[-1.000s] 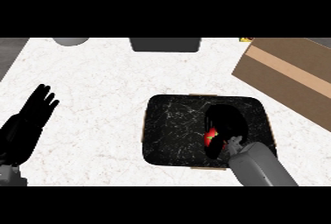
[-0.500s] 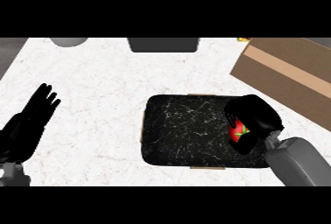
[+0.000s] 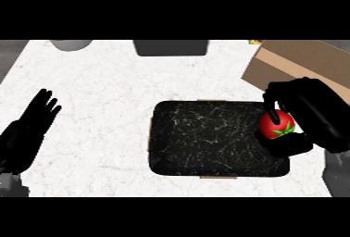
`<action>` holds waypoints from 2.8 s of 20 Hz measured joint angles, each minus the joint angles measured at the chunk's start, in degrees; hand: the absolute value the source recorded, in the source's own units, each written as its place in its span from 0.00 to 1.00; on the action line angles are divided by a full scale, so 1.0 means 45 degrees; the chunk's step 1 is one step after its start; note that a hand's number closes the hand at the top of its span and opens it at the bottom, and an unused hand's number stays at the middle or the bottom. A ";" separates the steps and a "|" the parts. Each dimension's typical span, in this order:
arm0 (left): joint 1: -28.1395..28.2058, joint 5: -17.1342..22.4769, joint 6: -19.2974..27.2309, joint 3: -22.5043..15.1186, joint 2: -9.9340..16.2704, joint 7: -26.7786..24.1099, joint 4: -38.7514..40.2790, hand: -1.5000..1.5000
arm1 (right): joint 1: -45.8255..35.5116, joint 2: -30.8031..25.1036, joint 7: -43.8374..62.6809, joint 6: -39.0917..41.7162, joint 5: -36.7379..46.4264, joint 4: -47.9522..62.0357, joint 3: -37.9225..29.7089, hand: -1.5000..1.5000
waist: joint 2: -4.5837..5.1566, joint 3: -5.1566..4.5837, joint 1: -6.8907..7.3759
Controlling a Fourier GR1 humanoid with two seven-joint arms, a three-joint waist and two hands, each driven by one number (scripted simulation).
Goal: Pick the tomato from the tray and place it in the cardboard box
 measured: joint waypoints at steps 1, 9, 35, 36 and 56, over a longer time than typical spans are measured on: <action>-0.0016 0.0051 0.0029 0.0053 0.0047 0.0172 -0.0137 0.50 | -0.0168 -0.0072 0.0187 0.0101 -0.0197 -0.0262 -0.0469 1.00 | -0.0002 -0.0001 0.0011; -0.0360 -0.0188 -0.0075 0.0013 -0.0111 0.0052 0.0230 0.50 | -0.1502 -0.0212 0.1897 0.0604 -0.0642 -0.0710 -0.2985 1.00 | 0.0050 0.0000 0.0102; -0.0151 -0.0617 -0.0465 0.0174 -0.0698 -0.0014 -0.0067 0.50 | -0.4488 -0.1234 -0.5205 -0.3292 0.1134 1.1408 -0.4729 1.00 | 0.0135 0.0008 0.0350; -0.0132 -0.0619 -0.0476 0.0118 -0.0736 0.0047 -0.0114 0.50 | -0.4489 -0.1165 -0.5283 -0.3209 0.1143 1.1827 -0.4697 1.00 | 0.0139 0.0011 0.0358; -0.0239 -0.0686 -0.0667 0.0447 -0.0747 -0.0084 0.0186 0.50 | -0.5669 -0.0912 -0.7771 -0.3712 -0.2297 1.6712 -0.8481 0.00 | 0.0115 0.0022 0.0246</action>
